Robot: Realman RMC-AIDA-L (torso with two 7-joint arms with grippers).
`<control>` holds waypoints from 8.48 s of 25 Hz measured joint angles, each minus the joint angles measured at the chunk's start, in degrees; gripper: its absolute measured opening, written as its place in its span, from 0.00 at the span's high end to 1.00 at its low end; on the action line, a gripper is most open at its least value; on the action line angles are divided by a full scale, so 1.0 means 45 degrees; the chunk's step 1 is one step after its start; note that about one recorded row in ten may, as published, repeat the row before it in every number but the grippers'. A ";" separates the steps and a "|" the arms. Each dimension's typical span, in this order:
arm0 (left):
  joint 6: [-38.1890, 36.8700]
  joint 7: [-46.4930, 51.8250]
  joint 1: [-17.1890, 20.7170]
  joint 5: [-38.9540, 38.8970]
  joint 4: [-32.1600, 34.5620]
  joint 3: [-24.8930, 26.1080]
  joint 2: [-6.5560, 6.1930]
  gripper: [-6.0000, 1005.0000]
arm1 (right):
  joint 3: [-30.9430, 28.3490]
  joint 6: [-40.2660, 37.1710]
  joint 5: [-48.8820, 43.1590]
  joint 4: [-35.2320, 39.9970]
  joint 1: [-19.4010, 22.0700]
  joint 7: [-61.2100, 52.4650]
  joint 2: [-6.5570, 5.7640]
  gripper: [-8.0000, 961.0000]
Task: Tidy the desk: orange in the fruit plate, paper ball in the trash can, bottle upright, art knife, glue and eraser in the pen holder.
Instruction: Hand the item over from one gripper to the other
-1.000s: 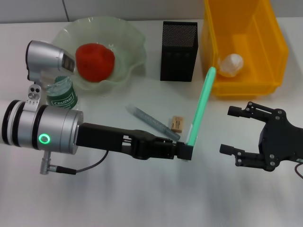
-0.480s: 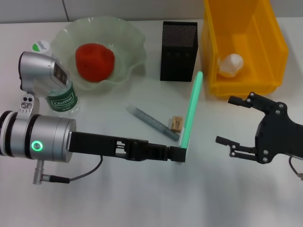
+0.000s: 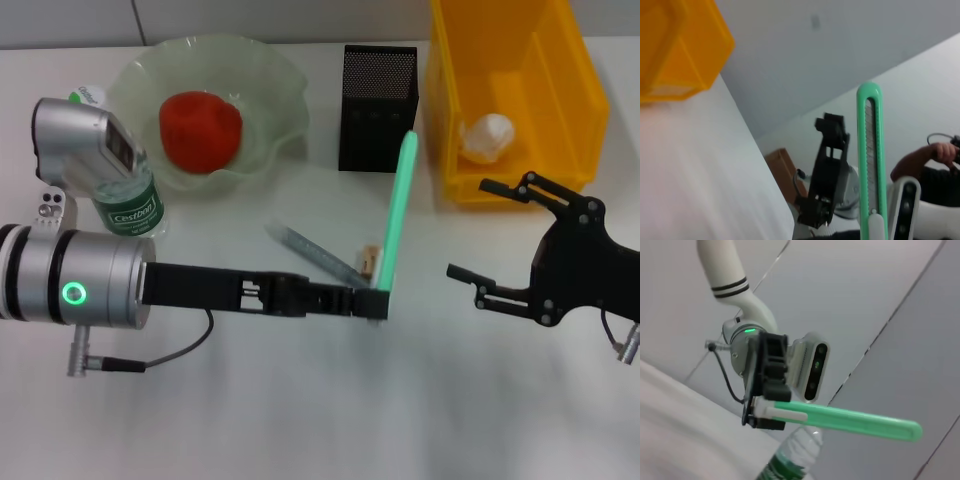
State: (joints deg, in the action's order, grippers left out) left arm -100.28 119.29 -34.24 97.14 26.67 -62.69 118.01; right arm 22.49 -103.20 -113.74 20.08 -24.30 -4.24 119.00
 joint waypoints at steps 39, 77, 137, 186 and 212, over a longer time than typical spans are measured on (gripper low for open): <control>-0.0215 0.2069 0.0139 -0.0010 -0.0098 0.0201 -0.0020 0.81 | 0.0248 -0.0070 0.0178 -0.1514 -0.1016 0.8975 0.0113 0.18; -0.0357 0.2914 0.0083 0.0096 -0.0084 0.0082 -0.0099 0.80 | 0.1153 -0.0180 0.0230 -0.1949 -0.1277 1.2554 0.0135 0.18; -0.0080 0.3759 -0.0308 0.0793 0.0189 0.0162 -0.0152 0.78 | 0.1986 0.0584 0.0180 -0.1903 -0.1787 1.3380 0.0136 0.46; -0.0092 0.3746 -0.0287 0.0801 0.0469 0.0129 -0.0192 0.76 | 0.2014 0.0597 0.0206 -0.1925 -0.1752 1.3697 0.0125 0.80; 0.0121 0.3635 -0.0353 0.1247 0.0480 0.0154 -0.0232 0.40 | 0.2012 0.0635 0.0258 -0.1904 -0.1754 1.3716 0.0137 0.80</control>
State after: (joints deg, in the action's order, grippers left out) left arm -99.73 135.65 -35.83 102.75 28.83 -62.00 116.97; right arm 31.55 -100.34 -112.58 11.51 -32.19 57.49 119.62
